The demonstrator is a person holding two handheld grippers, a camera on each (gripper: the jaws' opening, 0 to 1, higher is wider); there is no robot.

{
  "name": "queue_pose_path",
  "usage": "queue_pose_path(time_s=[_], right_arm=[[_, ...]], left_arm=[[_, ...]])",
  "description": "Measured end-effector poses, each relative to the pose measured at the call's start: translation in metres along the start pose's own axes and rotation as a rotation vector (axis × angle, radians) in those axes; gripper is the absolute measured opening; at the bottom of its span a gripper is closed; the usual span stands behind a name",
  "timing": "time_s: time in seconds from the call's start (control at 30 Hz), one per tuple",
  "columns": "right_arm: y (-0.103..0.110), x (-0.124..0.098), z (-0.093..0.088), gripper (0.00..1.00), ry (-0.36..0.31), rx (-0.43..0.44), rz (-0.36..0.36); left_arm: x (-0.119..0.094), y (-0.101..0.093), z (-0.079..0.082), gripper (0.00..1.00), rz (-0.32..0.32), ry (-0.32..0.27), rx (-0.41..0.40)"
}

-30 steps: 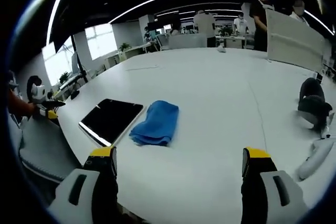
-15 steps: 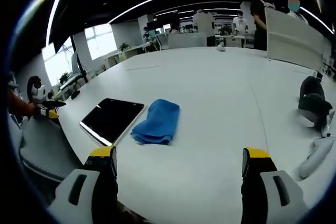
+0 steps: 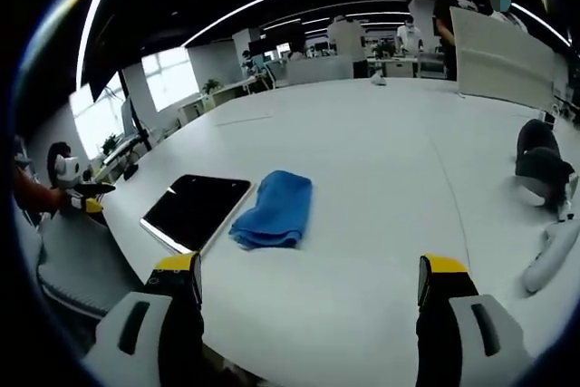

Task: Wipe the mirror surface with the cleaning cloth until all visible marks leave the cleaned area.

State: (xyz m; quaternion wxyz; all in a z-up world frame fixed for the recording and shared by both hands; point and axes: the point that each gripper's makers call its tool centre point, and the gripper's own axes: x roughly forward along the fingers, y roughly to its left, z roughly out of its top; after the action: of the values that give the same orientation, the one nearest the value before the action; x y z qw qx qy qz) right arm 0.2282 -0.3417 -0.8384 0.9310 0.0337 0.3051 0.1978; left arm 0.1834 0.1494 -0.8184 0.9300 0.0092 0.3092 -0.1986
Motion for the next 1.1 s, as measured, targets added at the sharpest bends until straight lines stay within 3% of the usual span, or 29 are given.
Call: queue_pose_path(time_s=[0.5, 1.1], right_arm=[[-0.0045, -0.0019, 0.0017, 0.99, -0.01, 0.022, -0.006], [-0.0017, -0.0025, -0.0013, 0.98, -0.012, 0.038, -0.013]], left_arm=[[0.0019, 0.0091, -0.0009, 0.98, 0.015, -0.018, -0.001], [0.0013, -0.0004, 0.0007, 0.97, -0.016, -0.021, 0.0]])
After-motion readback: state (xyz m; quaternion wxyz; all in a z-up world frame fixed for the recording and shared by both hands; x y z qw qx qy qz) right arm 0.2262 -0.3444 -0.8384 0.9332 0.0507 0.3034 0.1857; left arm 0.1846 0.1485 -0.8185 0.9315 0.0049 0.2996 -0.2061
